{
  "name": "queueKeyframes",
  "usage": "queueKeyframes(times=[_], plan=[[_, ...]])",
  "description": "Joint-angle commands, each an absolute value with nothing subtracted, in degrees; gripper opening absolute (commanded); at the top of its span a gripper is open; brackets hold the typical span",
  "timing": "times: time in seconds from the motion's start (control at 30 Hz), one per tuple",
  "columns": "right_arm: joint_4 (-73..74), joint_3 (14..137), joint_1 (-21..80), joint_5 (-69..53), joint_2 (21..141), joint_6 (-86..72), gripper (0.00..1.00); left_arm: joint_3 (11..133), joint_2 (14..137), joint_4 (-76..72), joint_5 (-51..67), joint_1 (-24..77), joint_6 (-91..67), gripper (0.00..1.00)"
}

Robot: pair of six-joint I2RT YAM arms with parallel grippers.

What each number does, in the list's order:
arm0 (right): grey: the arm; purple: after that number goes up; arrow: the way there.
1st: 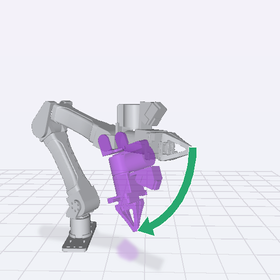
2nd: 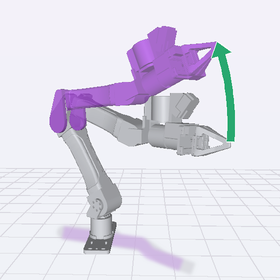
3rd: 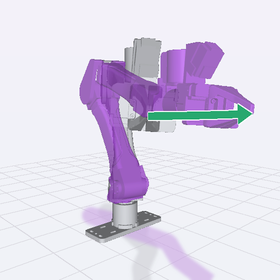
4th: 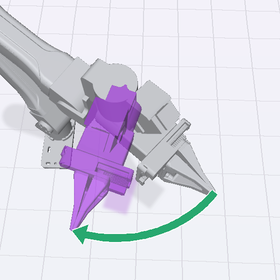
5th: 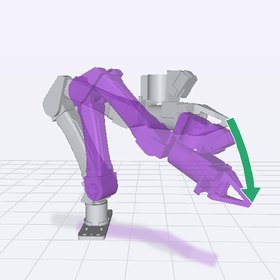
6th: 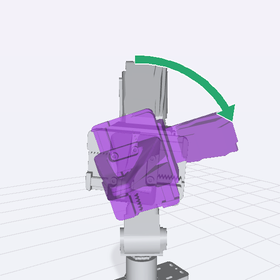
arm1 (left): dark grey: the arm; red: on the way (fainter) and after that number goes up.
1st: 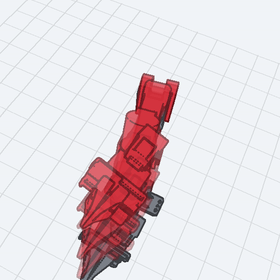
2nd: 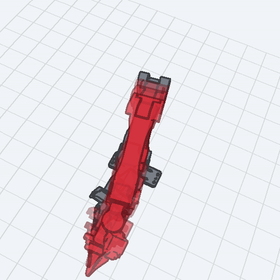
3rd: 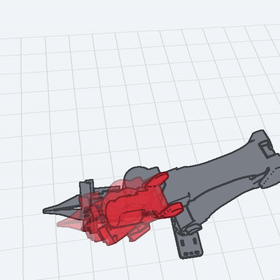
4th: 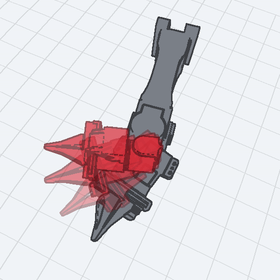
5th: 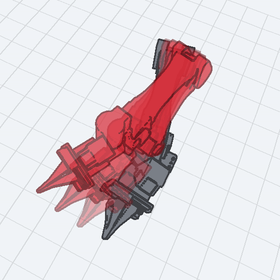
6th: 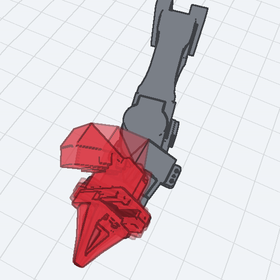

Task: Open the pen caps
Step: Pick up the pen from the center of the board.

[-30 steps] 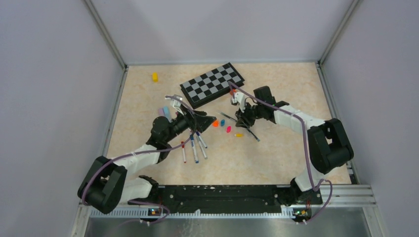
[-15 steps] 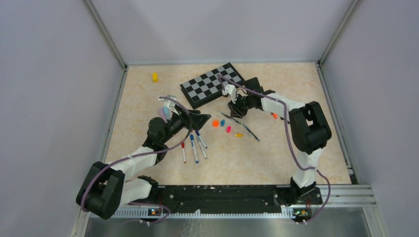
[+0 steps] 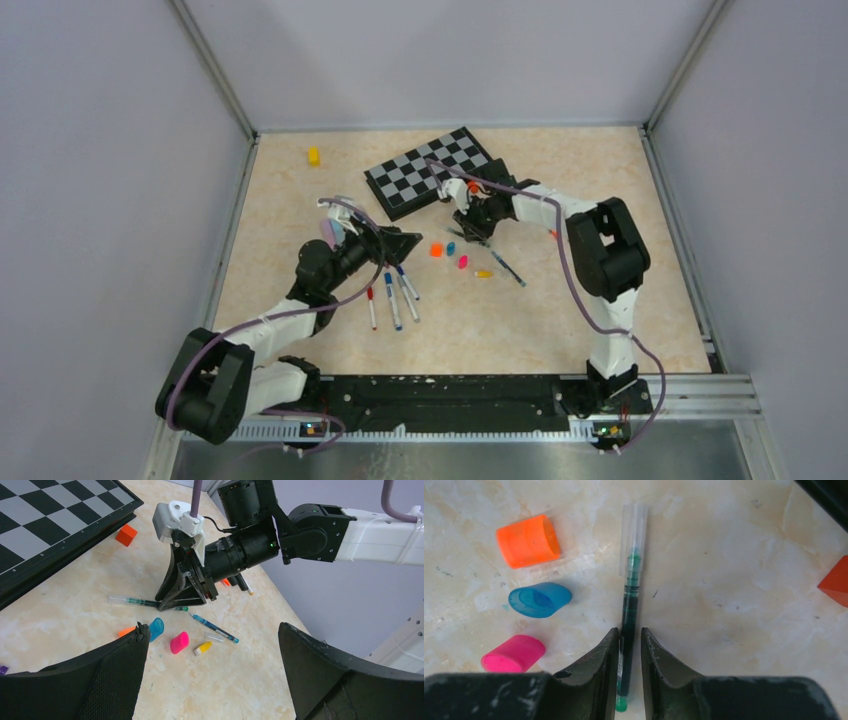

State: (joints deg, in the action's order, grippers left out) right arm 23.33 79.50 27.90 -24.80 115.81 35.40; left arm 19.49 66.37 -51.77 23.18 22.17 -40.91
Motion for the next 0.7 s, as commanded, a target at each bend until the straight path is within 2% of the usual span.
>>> queueKeyframes(times=[0.0,0.3,0.47,0.67], plan=[[25.8,83.29,29.13,-19.69,117.44,35.75,0.19,18.52,64.92,-53.28,24.16,21.74,-41.75,0.99],[28.51,85.82,29.18,-13.36,119.78,37.9,0.0,18.11,64.37,-53.0,24.58,21.44,-42.49,0.99],[26.43,84.87,28.98,-12.34,117.73,37.0,0.0,17.7,66.23,-55.15,26.33,21.45,-46.02,0.99],[20.28,79.73,27.14,-18.4,108.37,32.06,0.0,17.56,71.93,-61.34,29.44,21.43,-53.07,0.99]])
